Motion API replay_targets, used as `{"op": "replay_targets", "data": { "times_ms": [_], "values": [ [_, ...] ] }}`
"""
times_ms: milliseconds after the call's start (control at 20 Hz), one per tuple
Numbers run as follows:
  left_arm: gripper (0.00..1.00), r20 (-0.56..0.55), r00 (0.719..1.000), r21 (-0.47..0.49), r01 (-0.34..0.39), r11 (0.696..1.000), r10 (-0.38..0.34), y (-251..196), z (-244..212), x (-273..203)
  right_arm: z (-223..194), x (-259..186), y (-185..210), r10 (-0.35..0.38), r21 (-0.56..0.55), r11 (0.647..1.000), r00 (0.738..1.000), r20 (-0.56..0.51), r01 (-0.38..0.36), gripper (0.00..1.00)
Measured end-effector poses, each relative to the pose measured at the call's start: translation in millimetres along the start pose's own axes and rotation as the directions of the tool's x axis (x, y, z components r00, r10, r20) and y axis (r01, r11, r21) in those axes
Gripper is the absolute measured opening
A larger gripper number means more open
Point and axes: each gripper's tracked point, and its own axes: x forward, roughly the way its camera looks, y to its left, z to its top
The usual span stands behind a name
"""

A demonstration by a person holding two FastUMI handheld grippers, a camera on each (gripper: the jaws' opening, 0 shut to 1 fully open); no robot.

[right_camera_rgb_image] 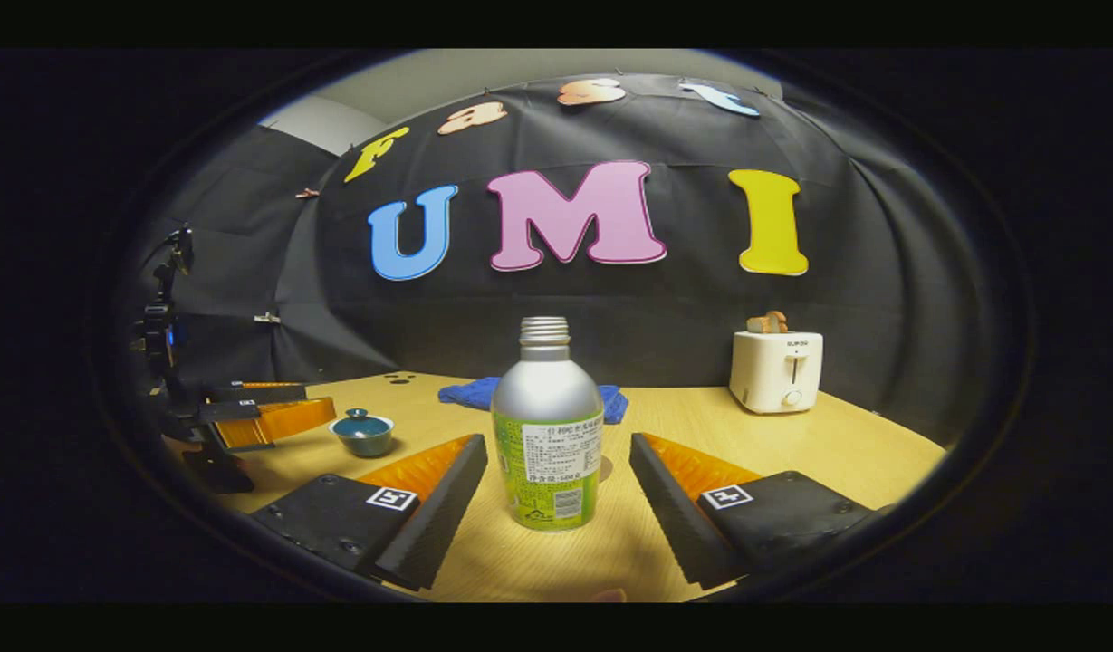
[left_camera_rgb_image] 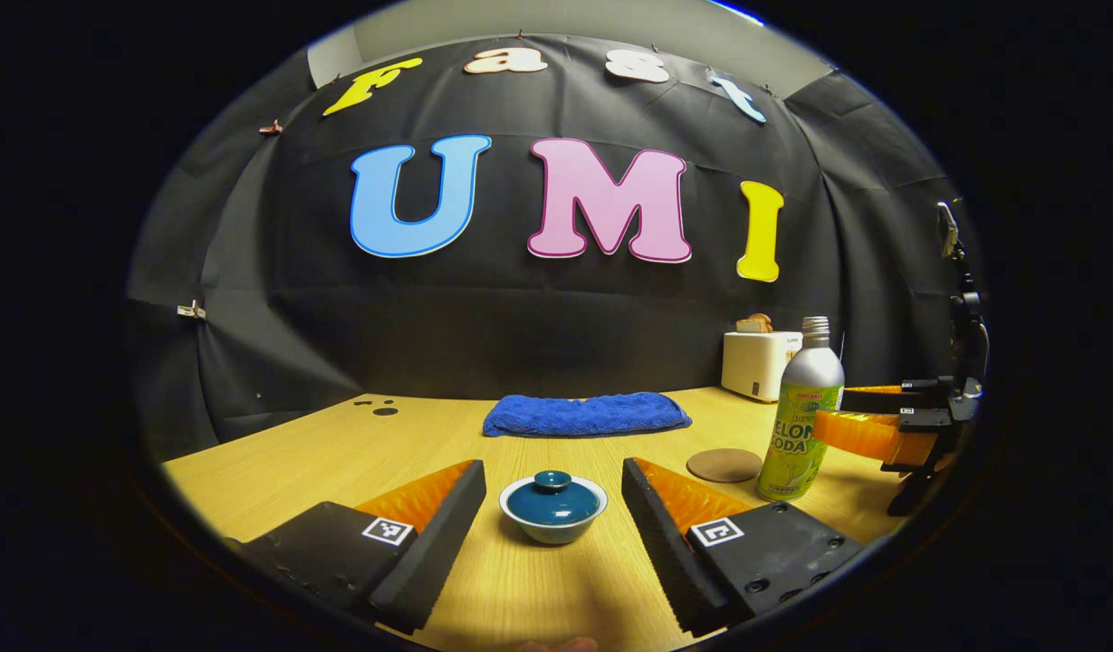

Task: Open the teacup lid with one hand, grasp the water bottle and pour water into the teacup with the other hand; after pouring, place the water bottle on the coaster and then close the teacup lid.

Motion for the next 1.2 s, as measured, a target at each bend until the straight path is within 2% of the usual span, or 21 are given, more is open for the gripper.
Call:
{"op": "replay_targets", "data": {
  "times_ms": [150, 250, 450, 550, 600, 700, 1050, 1100, 1200],
  "values": [
    [0.96, 0.007, 0.999, 0.005, 0.042, 0.999, -0.042, -7, 3, 5, 0, 0, 0, 0.0, 0.0, 1.0, 1.0, 0.0, 0.0, 0.98],
    [0.95, -0.008, 1.0, 0.031, 0.009, 0.999, -0.009, 3, 0, 16, 0, -1, 0, 0.0, 0.0, 1.0, 1.0, 0.0, 0.0, 0.98],
    [0.95, -0.063, 0.998, 0.091, 0.007, 0.996, -0.001, 7, -8, 35, -1, 0, -1, 0.0, -0.001, 1.0, 1.0, 0.001, 0.0, 0.98],
    [0.88, -0.091, 0.996, 0.074, 0.021, 0.997, -0.014, 7, -13, 42, 0, 0, 0, 0.0, -0.001, 1.0, 1.0, 0.001, 0.0, 0.98],
    [0.81, -0.106, 0.994, 0.068, 0.032, 0.997, -0.025, 5, -15, 43, 0, 0, 0, 0.0, -0.001, 1.0, 1.0, 0.001, 0.0, 0.98],
    [0.75, -0.128, 0.991, 0.072, 0.033, 0.997, -0.024, 7, -18, 47, -1, 1, -1, 0.0, 0.0, 1.0, 1.0, 0.001, 0.0, 0.98],
    [0.67, -0.191, 0.981, 0.11, 0.048, 0.993, -0.027, 4, -28, 59, -1, 1, -1, 0.0, -0.001, 1.0, 1.0, 0.001, 0.0, 0.98],
    [0.59, -0.202, 0.979, 0.106, 0.046, 0.993, -0.023, 6, -31, 60, -1, 1, -1, 0.0, -0.001, 1.0, 1.0, 0.001, 0.0, 0.98],
    [0.49, -0.211, 0.977, 0.103, 0.045, 0.994, -0.022, 4, -31, 62, -1, 1, -1, 0.0, -0.001, 1.0, 1.0, 0.001, 0.0, 0.98]
  ]
}}
